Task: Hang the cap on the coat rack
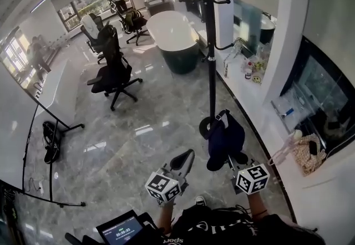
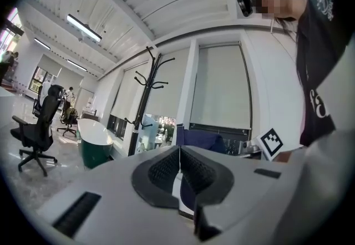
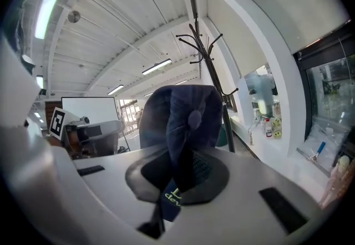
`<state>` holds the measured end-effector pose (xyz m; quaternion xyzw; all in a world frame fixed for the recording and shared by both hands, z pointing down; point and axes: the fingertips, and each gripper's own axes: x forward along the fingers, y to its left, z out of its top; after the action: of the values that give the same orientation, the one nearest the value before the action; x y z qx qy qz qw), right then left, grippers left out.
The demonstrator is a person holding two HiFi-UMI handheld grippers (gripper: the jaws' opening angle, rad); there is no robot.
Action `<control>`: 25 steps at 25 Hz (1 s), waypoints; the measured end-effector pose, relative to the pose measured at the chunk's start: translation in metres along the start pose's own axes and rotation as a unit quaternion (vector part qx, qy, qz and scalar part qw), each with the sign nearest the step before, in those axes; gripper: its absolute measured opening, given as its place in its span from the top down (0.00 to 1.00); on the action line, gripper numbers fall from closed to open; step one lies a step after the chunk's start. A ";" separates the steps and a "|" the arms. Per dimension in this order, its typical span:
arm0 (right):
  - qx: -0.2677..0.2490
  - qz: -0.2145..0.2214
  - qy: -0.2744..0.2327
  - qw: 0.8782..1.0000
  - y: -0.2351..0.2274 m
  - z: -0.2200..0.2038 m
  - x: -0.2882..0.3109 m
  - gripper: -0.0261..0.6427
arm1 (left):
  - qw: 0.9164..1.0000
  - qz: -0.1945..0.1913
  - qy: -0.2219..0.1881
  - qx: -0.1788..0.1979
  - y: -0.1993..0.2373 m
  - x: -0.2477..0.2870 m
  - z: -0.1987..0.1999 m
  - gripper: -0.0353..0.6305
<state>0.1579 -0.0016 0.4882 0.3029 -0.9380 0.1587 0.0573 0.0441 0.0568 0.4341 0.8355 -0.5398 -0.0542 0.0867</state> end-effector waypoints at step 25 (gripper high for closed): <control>-0.089 -0.012 -0.006 0.996 -0.118 0.119 0.240 0.92 | 0.999 0.034 -0.003 -0.040 0.191 0.137 0.015 0.94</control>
<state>0.0318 -0.2639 0.4555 0.3087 -0.9450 0.0718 0.0808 -0.0724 -0.1463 0.4584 0.8123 -0.5659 -0.0754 0.1197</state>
